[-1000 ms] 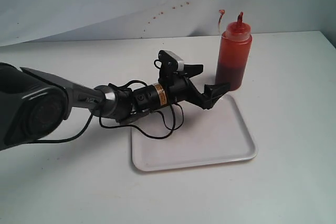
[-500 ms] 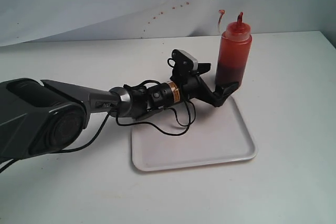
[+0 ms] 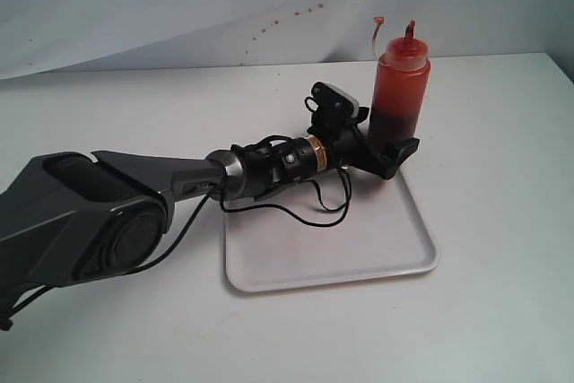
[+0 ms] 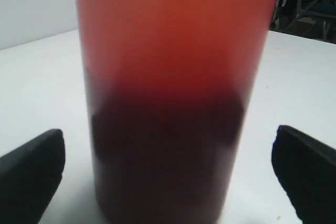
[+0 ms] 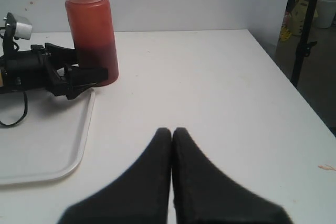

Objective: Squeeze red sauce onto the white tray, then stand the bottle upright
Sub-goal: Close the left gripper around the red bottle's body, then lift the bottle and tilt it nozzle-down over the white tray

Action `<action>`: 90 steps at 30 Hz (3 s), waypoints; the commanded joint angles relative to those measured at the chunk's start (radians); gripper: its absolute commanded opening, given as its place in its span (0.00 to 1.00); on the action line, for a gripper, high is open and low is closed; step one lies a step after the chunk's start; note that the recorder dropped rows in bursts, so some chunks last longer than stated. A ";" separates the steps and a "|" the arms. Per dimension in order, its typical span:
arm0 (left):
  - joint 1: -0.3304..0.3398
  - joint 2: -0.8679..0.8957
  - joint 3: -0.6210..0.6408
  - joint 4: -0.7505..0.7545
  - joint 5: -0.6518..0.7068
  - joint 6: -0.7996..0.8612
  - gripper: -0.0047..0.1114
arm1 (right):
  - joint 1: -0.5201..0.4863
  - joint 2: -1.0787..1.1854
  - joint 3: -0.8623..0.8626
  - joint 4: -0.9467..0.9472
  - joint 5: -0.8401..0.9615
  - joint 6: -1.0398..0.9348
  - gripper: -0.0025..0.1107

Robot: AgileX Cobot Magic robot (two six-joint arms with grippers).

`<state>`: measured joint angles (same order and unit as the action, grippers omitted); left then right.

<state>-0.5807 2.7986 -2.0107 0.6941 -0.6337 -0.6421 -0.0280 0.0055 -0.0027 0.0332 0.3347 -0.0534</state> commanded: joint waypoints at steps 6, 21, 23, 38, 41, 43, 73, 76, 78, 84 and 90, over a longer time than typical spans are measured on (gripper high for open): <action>-0.019 0.010 -0.062 -0.012 0.109 -0.038 0.94 | -0.004 -0.005 0.003 0.004 -0.002 0.002 0.02; -0.038 0.091 -0.242 -0.012 0.203 -0.073 0.94 | -0.004 -0.005 0.003 0.004 -0.002 0.002 0.02; -0.038 0.099 -0.256 -0.012 0.222 -0.075 0.94 | -0.004 -0.005 0.003 0.004 -0.002 0.002 0.02; -0.038 0.101 -0.264 -0.012 0.249 -0.082 0.71 | -0.004 -0.005 0.003 0.004 -0.002 0.002 0.02; -0.036 0.101 -0.264 -0.012 0.249 -0.083 0.43 | -0.004 -0.005 0.003 0.004 -0.002 0.002 0.02; -0.036 0.101 -0.264 -0.012 0.249 -0.083 0.25 | -0.004 -0.005 0.003 0.004 -0.002 0.002 0.02; -0.064 -0.036 -0.256 0.221 0.570 -0.145 0.04 | -0.004 -0.005 0.003 0.004 -0.002 0.002 0.02; -0.064 -0.079 -0.227 0.219 0.564 -0.145 0.04 | -0.004 -0.005 0.003 0.004 -0.002 0.002 0.02; -0.064 -0.109 -0.189 0.219 0.547 -0.161 0.04 | -0.004 -0.005 0.003 0.004 -0.002 0.002 0.02; -0.064 -0.241 0.027 0.221 0.441 -0.170 0.04 | -0.004 -0.005 0.003 0.004 -0.002 0.002 0.02; -0.053 -0.425 0.269 0.251 0.395 -0.165 0.04 | -0.004 -0.005 0.003 0.004 -0.002 0.002 0.02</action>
<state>-0.6416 2.4839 -1.8305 0.9303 -0.1778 -0.8007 -0.0280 0.0055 -0.0027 0.0332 0.3347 -0.0534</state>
